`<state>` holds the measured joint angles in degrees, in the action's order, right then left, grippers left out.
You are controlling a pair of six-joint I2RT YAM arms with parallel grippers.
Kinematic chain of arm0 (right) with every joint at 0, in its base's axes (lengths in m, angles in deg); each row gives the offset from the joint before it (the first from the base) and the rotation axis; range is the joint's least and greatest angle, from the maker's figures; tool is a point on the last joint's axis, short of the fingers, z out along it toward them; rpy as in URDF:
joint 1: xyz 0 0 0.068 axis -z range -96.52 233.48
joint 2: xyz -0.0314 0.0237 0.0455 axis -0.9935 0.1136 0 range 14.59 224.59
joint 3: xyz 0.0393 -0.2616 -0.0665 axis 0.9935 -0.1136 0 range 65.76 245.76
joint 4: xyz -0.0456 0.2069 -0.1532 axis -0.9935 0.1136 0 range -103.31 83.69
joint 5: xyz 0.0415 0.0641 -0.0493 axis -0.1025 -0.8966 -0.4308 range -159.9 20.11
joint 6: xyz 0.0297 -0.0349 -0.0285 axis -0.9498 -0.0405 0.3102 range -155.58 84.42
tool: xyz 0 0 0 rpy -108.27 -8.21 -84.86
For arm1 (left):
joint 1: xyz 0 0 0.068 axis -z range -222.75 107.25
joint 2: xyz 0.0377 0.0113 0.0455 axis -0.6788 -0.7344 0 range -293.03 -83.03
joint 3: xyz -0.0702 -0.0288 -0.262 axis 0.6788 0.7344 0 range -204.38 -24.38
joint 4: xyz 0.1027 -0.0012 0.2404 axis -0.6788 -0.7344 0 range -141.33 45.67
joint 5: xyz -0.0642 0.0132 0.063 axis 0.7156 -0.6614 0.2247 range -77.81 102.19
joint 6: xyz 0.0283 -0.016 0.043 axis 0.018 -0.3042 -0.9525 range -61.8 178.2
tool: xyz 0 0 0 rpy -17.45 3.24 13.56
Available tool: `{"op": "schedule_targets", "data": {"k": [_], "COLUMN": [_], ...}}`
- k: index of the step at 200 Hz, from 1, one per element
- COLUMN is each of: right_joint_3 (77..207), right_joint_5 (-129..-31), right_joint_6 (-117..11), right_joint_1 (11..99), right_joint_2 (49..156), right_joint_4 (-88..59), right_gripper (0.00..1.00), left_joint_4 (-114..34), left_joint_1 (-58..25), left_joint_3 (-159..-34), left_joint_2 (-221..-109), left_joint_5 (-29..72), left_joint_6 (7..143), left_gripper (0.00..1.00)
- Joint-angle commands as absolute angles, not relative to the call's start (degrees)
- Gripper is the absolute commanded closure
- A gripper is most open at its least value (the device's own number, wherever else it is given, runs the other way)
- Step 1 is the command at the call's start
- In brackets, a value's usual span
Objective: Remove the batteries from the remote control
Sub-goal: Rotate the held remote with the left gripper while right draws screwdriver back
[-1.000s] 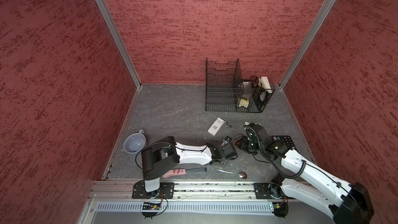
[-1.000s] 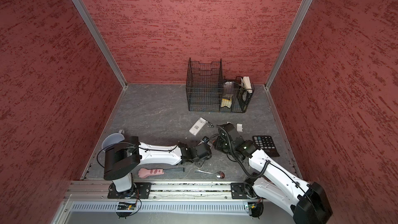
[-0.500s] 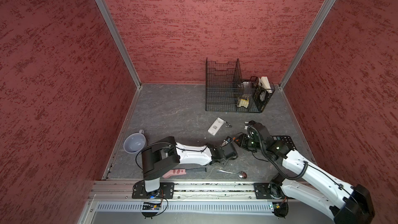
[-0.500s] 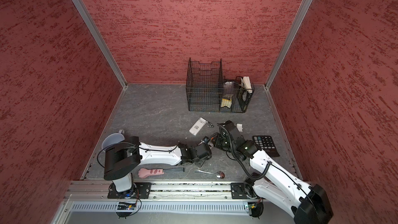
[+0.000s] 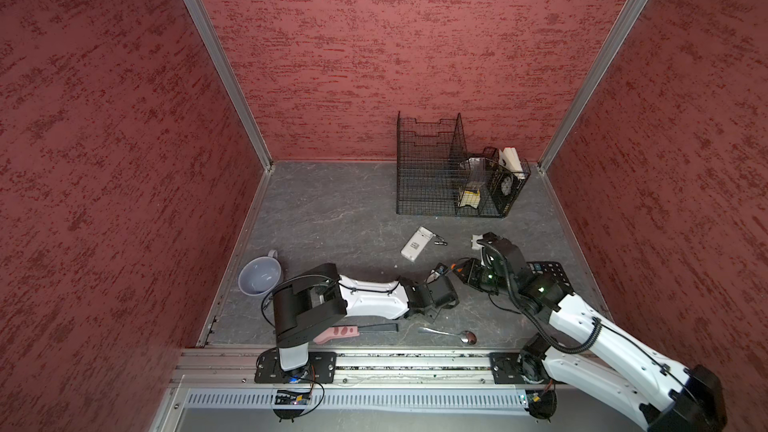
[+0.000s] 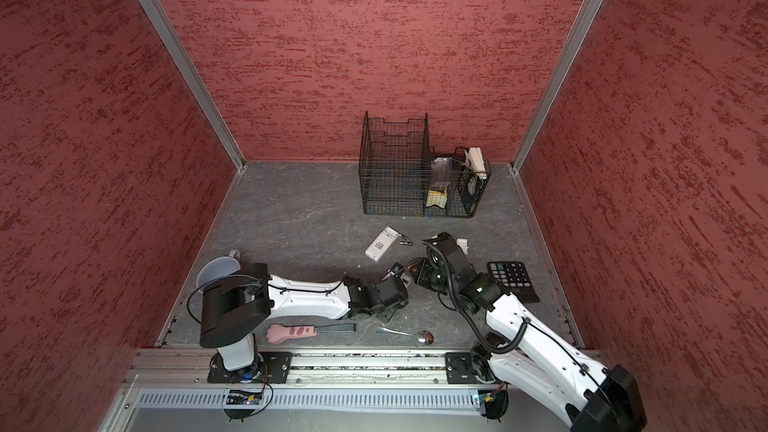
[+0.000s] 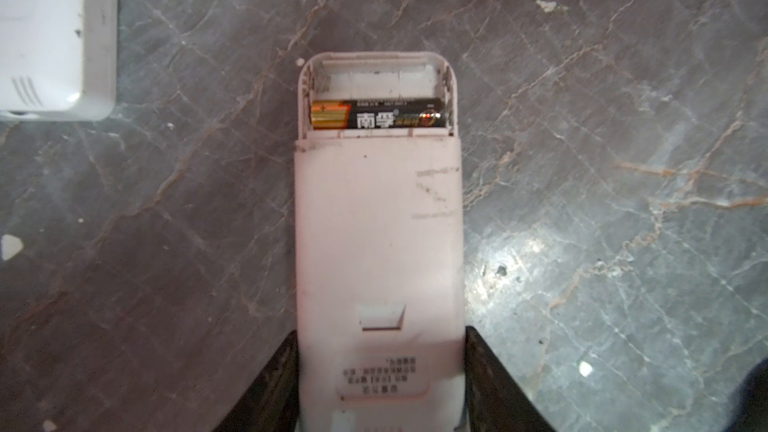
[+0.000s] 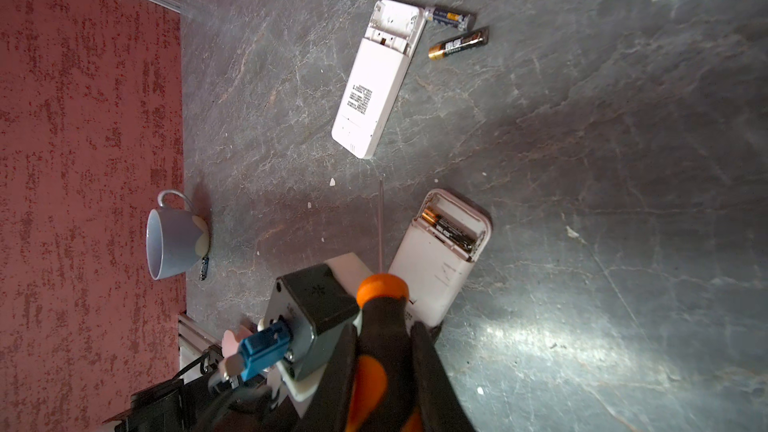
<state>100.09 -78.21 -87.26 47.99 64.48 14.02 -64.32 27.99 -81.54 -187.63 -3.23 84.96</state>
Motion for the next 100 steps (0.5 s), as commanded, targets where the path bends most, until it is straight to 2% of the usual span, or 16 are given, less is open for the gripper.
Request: {"op": "schedule_targets", "data": {"k": [1,100], "right_joint_3": [100.07,100.43], "right_joint_5": [-77.27,-77.81], "right_joint_6": [-88.13,-86.91], "right_joint_1": [48.32,48.32], "right_joint_2": [64.5,62.8], "right_joint_4": [12.35,15.32], "right_gripper": [1.0,1.0], "left_joint_4": [-71.15,-75.22], "left_joint_1": [28.06,27.91], "left_joint_3": [-76.59,-78.88], "left_joint_2": [-193.36,-190.22], "left_joint_5": [4.01,3.18], "left_joint_6": [87.63,88.52], "left_gripper": [0.44,0.37]}}
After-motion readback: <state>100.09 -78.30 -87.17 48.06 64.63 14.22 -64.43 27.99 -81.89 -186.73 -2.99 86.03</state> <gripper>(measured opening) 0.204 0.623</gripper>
